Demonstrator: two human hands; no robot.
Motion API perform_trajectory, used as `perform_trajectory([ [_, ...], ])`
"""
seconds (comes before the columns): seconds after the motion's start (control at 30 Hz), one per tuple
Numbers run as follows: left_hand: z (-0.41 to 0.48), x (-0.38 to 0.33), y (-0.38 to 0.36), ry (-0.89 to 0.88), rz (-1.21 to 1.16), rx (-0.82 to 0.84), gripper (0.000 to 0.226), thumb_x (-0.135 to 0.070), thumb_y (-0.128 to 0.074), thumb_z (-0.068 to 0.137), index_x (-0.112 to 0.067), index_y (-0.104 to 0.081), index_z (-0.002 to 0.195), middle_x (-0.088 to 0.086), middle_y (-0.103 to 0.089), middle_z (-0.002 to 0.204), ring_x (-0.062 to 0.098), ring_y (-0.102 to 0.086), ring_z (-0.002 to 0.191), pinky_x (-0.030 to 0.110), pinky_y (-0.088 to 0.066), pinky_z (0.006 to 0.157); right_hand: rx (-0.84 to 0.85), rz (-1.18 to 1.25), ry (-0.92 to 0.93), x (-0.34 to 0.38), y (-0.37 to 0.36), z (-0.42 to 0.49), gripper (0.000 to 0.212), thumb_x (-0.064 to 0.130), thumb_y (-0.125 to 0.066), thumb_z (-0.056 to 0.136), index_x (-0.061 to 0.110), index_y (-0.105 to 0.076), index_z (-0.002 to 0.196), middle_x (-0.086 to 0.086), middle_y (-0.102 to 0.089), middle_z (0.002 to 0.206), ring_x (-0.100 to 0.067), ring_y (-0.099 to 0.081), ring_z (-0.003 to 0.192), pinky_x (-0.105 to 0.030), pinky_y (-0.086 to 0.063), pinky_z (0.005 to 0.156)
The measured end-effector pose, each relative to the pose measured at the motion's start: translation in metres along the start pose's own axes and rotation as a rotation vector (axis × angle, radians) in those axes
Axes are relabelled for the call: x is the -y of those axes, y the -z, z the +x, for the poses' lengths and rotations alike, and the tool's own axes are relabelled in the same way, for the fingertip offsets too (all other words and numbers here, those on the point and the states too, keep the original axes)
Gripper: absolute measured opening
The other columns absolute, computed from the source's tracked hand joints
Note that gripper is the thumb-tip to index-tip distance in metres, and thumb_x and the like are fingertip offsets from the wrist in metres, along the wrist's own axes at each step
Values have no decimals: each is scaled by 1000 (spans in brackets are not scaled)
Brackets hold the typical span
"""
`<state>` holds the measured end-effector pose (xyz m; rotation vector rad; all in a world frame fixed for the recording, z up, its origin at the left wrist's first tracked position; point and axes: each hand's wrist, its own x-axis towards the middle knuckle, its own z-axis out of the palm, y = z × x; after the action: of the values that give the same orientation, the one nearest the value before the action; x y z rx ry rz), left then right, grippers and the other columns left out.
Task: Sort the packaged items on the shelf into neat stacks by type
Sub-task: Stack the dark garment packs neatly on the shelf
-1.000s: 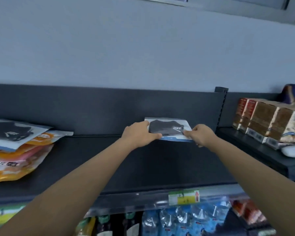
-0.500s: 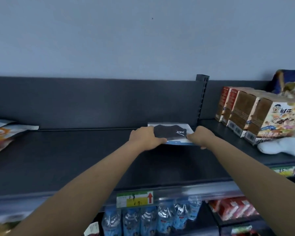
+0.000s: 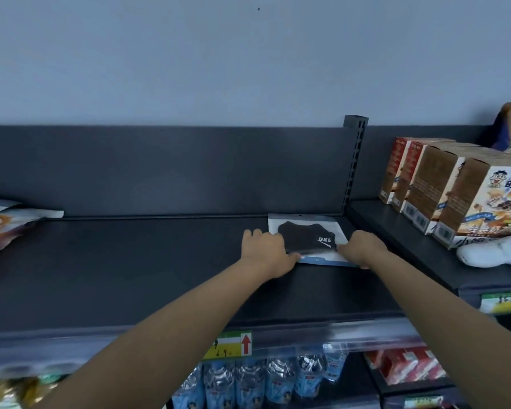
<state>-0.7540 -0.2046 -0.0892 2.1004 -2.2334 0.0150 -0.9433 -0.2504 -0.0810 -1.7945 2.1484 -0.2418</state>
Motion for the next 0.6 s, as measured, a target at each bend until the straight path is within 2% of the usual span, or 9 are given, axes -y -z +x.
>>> perform_trajectory([
  [0.1,-4,2,2,13,15,-30,63,-64,-35,91,-12,-56,119,9,-60,120,29,-47,117,41,-28,102,-23,-34,11,-2,0,-2,39,43,-50,91,13,-38,68,-16,-51,104,-27,-48,90,-29,-36,65],
  [0.2,-9,14,13,38,22,-73,63,-64,-35,92,-12,-56,120,9,-59,121,28,-47,118,41,-29,102,-113,-65,59,8,5,-7,39,44,-51,93,5,-55,98,-20,-50,124,-33,-52,108,-33,-41,79],
  [0.3,-21,37,28,78,46,-102,63,-64,-35,92,-12,-55,121,9,-60,122,28,-47,120,41,-30,103,-227,-101,150,29,8,-19,49,43,-50,94,1,-54,117,-21,-47,129,-37,-46,118,-37,-43,89],
  [0.47,-56,101,56,201,84,-153,63,-66,-37,90,-13,-54,120,9,-60,120,28,-49,116,40,-33,99,-262,-99,369,89,-4,-49,50,43,-48,95,1,-50,123,-19,-48,129,-35,-43,120,-39,-42,94],
  [0.6,-94,167,71,302,127,-199,61,-66,-38,89,-13,-55,112,8,-61,116,29,-51,113,40,-34,96,-299,-118,546,151,-21,-82,47,45,-47,95,3,-52,116,-16,-52,121,-33,-47,115,-39,-44,87],
])
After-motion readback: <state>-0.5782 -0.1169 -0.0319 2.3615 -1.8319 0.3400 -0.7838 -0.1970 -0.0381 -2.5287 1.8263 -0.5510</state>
